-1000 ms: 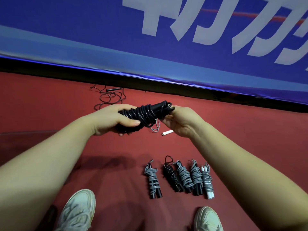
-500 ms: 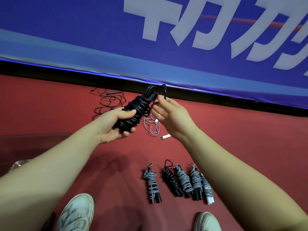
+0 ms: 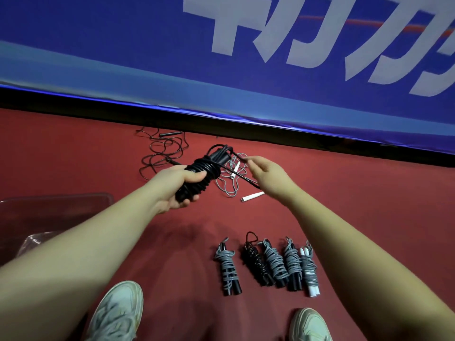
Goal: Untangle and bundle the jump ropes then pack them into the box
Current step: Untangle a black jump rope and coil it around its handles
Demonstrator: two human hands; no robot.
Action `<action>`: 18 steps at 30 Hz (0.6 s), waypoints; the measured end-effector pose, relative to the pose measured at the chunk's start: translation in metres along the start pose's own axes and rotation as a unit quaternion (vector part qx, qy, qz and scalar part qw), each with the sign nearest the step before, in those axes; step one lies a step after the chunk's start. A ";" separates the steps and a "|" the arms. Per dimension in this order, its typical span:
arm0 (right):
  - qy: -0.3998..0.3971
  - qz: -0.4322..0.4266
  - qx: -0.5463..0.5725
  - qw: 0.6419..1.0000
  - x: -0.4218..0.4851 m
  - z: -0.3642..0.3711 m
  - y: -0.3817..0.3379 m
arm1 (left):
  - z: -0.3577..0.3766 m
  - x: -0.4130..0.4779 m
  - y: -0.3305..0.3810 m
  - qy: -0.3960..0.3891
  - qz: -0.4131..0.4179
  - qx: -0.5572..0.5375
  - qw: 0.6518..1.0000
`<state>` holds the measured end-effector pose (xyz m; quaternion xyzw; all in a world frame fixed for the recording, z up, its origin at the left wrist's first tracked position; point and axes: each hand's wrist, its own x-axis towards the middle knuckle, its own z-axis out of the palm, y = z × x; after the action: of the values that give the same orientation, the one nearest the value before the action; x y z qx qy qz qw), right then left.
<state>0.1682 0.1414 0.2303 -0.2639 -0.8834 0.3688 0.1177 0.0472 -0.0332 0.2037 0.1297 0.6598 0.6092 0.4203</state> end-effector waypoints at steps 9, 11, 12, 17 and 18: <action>0.101 0.176 0.495 0.845 0.013 -0.030 -0.025 | -0.024 0.002 -0.018 0.144 0.157 0.458 0.863; 0.068 0.225 0.651 0.722 0.017 -0.040 -0.019 | -0.028 -0.003 -0.024 0.076 0.175 0.512 0.838; 0.055 0.229 0.656 0.717 0.017 -0.042 -0.015 | -0.028 -0.003 -0.026 0.050 0.182 0.545 0.817; -0.047 0.205 0.511 0.833 0.011 -0.033 -0.019 | -0.018 0.004 -0.029 0.092 0.159 0.585 0.790; -0.073 0.190 0.460 0.864 0.008 -0.029 -0.025 | -0.017 0.007 -0.029 0.118 0.142 0.566 0.803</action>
<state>0.1631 0.1481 0.2683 -0.3146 -0.5523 0.7669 0.0891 0.0410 -0.0470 0.1727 0.3636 0.9063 0.1910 0.0998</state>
